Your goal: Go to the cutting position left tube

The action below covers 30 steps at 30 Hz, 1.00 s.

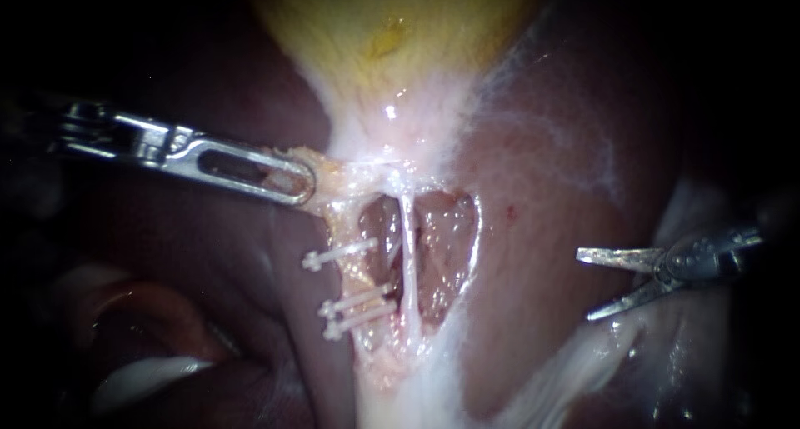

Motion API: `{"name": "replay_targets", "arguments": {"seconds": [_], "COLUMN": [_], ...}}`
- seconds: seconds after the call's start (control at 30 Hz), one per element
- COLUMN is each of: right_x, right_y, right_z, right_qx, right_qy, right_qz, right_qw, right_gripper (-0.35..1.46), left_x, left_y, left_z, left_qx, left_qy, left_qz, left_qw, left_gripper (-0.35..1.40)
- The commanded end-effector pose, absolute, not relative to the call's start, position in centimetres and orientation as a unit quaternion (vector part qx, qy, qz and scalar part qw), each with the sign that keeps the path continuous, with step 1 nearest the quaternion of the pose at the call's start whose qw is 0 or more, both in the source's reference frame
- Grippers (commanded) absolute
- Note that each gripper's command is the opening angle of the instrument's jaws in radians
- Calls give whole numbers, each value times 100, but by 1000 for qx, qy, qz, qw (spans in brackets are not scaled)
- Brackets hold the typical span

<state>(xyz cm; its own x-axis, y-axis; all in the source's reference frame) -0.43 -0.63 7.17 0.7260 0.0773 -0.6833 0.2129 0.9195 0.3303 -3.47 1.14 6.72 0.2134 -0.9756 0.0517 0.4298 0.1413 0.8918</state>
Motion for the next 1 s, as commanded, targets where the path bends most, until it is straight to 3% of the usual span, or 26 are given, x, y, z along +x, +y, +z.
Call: {"name": "replay_targets", "arguments": {"seconds": [0.03, 0.63, 1.0], "right_x": [-42, -39, -13], "right_y": [-63, -62, -62], "right_z": [717, 712, 700], "right_qx": [197, 200, 234], "right_qy": [368, 370, 403], "right_qz": [-37, -30, -4], "right_qw": [908, 907, 885], "right_gripper": [138, 138, 140], "left_x": [-346, -344, -343], "left_y": [115, 113, 112], "left_z": [670, 661, 660], "left_qx": [393, 392, 392], "left_qy": [-346, -346, -346], "left_qz": [-525, -527, -527], "left_qw": [671, 670, 670], "left_gripper": [-35, -35, -35]}}
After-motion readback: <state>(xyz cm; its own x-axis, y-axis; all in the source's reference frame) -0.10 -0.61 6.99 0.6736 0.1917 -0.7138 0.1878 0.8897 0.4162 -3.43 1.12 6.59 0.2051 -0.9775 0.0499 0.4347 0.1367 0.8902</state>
